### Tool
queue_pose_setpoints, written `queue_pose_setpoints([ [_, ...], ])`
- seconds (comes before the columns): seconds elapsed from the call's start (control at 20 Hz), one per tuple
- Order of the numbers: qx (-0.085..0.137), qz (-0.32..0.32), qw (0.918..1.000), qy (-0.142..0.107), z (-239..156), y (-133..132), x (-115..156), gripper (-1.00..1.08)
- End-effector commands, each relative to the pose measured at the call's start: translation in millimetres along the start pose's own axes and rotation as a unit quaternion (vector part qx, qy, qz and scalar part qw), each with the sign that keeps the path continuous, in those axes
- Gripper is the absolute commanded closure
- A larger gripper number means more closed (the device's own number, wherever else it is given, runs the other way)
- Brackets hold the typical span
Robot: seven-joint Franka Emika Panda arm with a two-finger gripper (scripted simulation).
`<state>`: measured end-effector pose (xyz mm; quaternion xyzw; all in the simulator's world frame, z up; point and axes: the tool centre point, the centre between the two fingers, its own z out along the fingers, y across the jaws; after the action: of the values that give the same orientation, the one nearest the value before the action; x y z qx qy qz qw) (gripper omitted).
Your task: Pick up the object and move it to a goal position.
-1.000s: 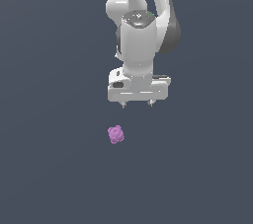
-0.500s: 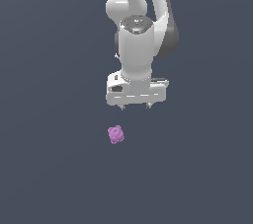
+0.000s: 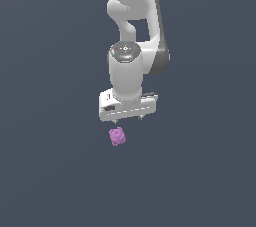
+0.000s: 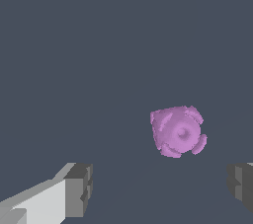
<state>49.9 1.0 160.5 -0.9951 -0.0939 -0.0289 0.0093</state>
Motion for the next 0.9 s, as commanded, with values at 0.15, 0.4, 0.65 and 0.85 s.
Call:
queue_pose_setpoints([
  [0.15,-0.003,-0.047,0.9988,-0.015,34.8,27.0,2.7,-0.92],
  [0.4,-0.004,-0.075,0.9969,-0.024,56.8,43.3,2.6,-0.92],
  [0.65,-0.004,-0.09,0.9955,-0.029,68.5,51.9,2.0,-0.92],
  [0.85,-0.004,-0.091,0.9954,-0.03,69.7,52.7,1.5,-0.92],
])
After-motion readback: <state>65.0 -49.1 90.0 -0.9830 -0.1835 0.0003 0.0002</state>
